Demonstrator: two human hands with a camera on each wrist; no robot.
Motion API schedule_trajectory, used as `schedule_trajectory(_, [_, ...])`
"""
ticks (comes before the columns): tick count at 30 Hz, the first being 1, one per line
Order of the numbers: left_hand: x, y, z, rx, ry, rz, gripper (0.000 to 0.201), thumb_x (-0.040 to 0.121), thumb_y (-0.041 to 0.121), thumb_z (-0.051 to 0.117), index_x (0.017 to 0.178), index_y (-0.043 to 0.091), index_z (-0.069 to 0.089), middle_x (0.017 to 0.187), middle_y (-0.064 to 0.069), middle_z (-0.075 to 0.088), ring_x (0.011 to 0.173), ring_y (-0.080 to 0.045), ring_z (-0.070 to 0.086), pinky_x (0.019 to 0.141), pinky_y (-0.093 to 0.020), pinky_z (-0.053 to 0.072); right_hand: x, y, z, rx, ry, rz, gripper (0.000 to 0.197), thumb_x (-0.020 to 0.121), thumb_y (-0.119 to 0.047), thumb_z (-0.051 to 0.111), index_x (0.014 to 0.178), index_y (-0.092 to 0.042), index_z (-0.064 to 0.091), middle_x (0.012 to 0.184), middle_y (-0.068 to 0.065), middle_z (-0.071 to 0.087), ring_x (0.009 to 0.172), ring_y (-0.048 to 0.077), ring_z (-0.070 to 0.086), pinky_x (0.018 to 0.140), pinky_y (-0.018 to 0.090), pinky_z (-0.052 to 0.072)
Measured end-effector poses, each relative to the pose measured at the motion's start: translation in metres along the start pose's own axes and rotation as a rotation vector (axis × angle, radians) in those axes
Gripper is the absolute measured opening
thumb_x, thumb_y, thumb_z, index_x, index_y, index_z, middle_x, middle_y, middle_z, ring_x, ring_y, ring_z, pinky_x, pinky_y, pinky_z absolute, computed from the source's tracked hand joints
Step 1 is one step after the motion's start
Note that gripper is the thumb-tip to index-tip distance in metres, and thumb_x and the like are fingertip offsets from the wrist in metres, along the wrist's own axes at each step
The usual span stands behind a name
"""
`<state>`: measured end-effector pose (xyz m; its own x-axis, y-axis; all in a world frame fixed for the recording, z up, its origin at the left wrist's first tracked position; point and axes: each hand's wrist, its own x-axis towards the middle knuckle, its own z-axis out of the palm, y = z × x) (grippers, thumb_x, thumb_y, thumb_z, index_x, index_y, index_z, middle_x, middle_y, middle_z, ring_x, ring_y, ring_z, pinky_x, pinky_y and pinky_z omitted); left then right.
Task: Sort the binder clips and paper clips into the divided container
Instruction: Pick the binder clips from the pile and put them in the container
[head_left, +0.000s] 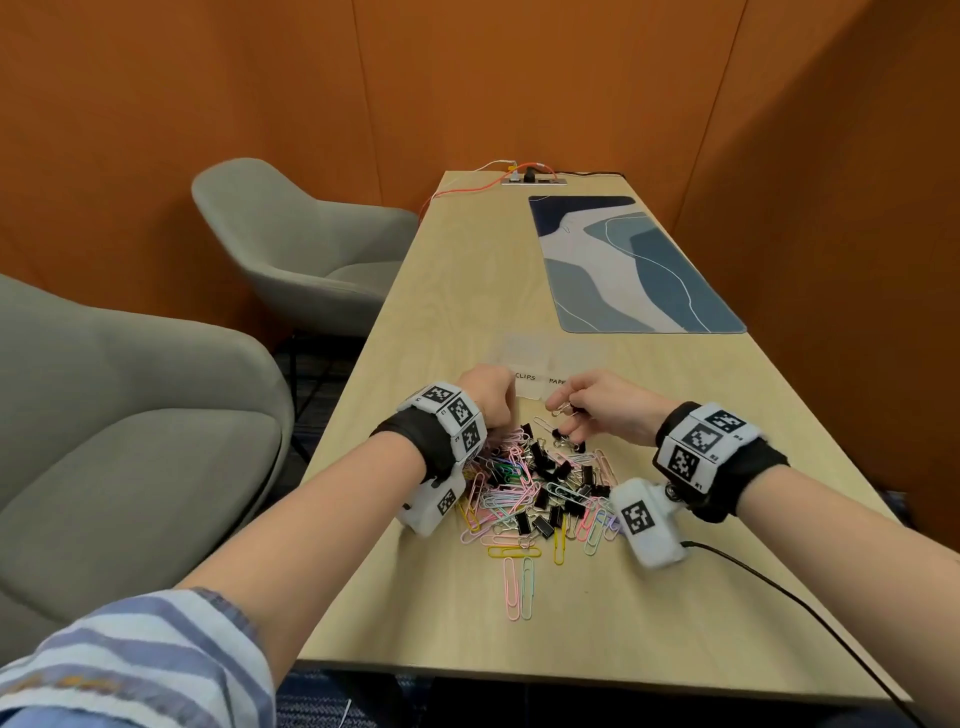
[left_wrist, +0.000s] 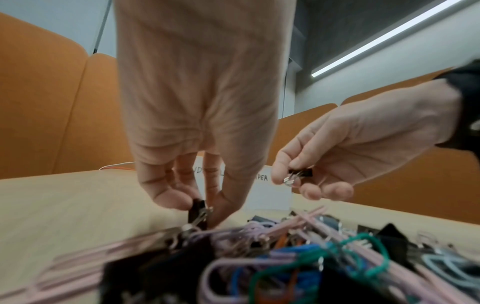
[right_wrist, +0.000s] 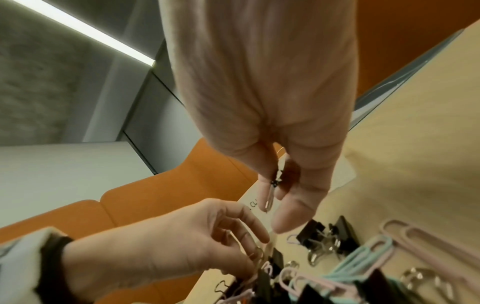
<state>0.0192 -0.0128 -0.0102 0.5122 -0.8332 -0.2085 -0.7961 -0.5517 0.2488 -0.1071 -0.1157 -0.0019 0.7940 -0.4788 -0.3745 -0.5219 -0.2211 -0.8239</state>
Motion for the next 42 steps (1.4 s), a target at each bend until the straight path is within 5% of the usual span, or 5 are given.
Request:
schedule_trajectory(8, [-0.011,-0.002,-0.012,-0.158,0.016,0.108,0.027,0.087,0.004,0.047,0.104,0.006,0.068,0.097,-0.007,0.06,0.086,-0.022,0.054,0.074,-0.025,0.04,0.001,-0.004,0.002,0.057,0.174,0.067,0.032,0.087,0.003,0.034,0.067,-0.007,0.057,0.063,0.005,0.045,0.049,0.015,0.036,0.045,0.023,0.032])
schedule_trajectory(13, [-0.011,0.009,-0.006,-0.136,-0.021,0.081,0.031,0.092,0.011,0.038,0.104,-0.001,0.064,0.111,-0.017,0.067,0.102,-0.032,0.061,0.081,-0.033,0.046,-0.008,-0.003,0.001,-0.541,0.117,-0.142,0.022,0.094,-0.013,0.04,0.103,-0.01,0.06,0.092,0.004,0.061,0.079,0.018,0.054,0.067,0.021,0.042])
schedule_trajectory(23, [-0.003,0.019,0.013,-0.049,-0.014,0.021,0.035,0.076,0.032,0.076,0.098,0.005,0.071,0.099,-0.01,0.073,0.097,-0.024,0.066,0.08,-0.032,0.052,-0.006,0.008,0.007,-0.887,0.082,-0.225,0.012,0.082,-0.02,0.06,0.092,-0.014,0.055,0.087,0.004,0.054,0.084,0.022,0.047,0.071,0.029,0.038])
schedule_trajectory(36, [0.0,0.011,0.006,-0.158,0.032,0.057,0.023,0.089,0.015,0.06,0.103,0.002,0.072,0.109,-0.013,0.07,0.098,-0.026,0.065,0.084,-0.032,0.052,-0.012,0.014,-0.022,-0.387,0.071,-0.008,0.018,0.087,-0.011,0.051,0.073,-0.015,0.04,0.076,0.006,0.05,0.053,0.016,0.041,0.048,0.026,0.036])
schedule_trajectory(42, [-0.005,0.008,0.011,-0.152,0.031,0.051,0.032,0.084,0.034,0.068,0.099,0.006,0.067,0.1,-0.008,0.07,0.088,-0.02,0.062,0.075,-0.028,0.048,-0.009,0.013,-0.021,-0.236,0.111,0.059,0.01,0.087,-0.011,0.051,0.079,-0.011,0.045,0.065,0.003,0.039,0.055,0.016,0.037,0.049,0.026,0.037])
